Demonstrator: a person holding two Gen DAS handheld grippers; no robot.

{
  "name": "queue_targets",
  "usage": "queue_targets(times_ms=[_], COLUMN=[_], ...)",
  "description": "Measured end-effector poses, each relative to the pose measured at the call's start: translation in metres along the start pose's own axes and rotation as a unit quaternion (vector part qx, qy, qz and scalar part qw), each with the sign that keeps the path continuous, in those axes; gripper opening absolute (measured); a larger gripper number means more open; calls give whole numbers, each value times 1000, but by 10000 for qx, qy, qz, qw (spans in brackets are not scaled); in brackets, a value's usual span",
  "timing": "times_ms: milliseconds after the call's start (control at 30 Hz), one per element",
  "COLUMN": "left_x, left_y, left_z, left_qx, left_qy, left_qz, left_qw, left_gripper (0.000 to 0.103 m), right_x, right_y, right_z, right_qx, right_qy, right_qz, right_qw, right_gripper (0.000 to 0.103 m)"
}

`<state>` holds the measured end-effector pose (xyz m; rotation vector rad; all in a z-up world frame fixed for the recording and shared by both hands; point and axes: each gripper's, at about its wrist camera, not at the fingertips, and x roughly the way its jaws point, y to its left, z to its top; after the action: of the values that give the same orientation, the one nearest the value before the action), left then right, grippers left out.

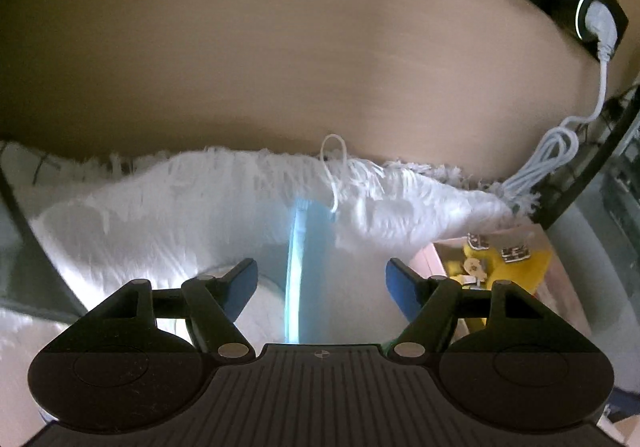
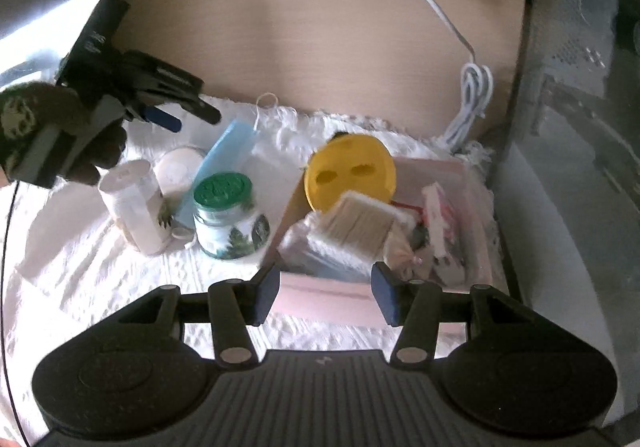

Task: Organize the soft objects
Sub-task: 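Grasp the light blue face mask with the right gripper and lift it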

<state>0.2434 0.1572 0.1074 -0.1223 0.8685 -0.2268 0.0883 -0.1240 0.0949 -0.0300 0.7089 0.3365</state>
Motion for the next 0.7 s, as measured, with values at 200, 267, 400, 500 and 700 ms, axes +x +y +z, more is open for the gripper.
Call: queue_targets(times_ms=[200,267,400,500,700], left_x=[-58,-76,-103,-115,-127], left_y=[2,10,42,65,69], left_z=[-32,-48,-78,-96,-103], left_qx=[486,630,370,79,520], left_qy=[-794,-909,-997,-980,-965], left_qz=[-287,-229,-60,-53,-158], left_qw=[9952,9936,9943,9951,9938], left_gripper=[75,75,75,75,75], right_x=[57,94,174,234,285], right_y=[27,43,66,75,93], right_z=[80,105,141,152,148], right_qx=[331,383,989,1615,1526], right_qy=[418,801,1285,1688,2047], right_qz=[870,1110,1046,836,287], right_qw=[9948,9898,9812,9687,9664], right_gripper=[52,52,52,52,39])
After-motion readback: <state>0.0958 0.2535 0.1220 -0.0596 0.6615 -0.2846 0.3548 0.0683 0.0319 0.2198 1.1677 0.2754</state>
